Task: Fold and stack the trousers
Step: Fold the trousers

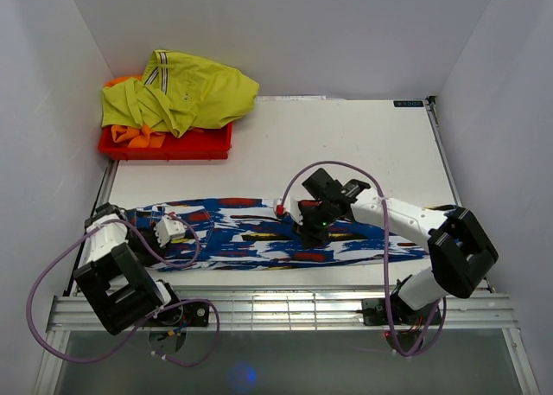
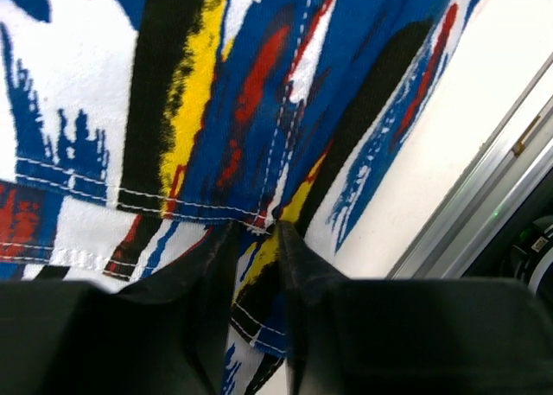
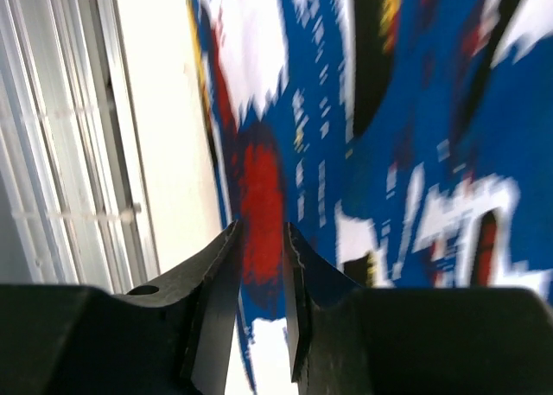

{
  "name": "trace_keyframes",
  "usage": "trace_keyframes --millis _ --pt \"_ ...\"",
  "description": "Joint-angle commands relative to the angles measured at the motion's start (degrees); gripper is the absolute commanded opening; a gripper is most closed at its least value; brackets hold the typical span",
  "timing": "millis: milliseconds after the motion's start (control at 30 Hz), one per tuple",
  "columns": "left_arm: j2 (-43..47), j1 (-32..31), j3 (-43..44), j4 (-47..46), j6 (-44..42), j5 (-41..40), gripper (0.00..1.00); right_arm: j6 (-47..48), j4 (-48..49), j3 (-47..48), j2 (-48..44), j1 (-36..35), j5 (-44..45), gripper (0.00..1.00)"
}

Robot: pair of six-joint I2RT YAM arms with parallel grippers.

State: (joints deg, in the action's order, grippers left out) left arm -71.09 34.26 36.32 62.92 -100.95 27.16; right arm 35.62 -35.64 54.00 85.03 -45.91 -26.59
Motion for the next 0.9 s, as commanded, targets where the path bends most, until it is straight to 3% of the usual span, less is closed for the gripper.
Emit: trace_keyframes --millis 0,67,100,200,433,667,867 --pt "1.04 -0.25 2.08 0.02 5.74 2.89 0.41 -2.83 1.36 5.32 2.84 -1.02 -2.68 0.31" --pt "0.87 -0.16 7.26 -0.86 11.97 7.28 0.51 -3.01 1.80 6.64 4.34 -1.46 -3.03 0.32" --pt "-0.18 0.01 9.37 -1.30 19.40 8.34 0.54 -3.01 1.97 6.56 5.66 -1.55 -3.03 0.32" --pt "-2.74 1.86 17.98 0.28 27.88 11.86 0.59 -2.83 4.25 4.54 6.98 -1.64 -1.54 0.33" --pt "-16.42 9.67 34.51 -0.78 49.50 12.83 0.63 -3.53 8.30 -0.91 8.92 -1.64 5.57 0.33" --pt "-22.69 18.12 34.09 -2.27 56.21 15.55 0.63 -4.41 9.45 -2.58 9.62 -1.64 8.04 0.33" --pt "-16.82 19.44 27.94 -0.87 46.65 22.84 0.64 -4.85 9.36 -2.85 6.90 -1.64 4.01 0.34"
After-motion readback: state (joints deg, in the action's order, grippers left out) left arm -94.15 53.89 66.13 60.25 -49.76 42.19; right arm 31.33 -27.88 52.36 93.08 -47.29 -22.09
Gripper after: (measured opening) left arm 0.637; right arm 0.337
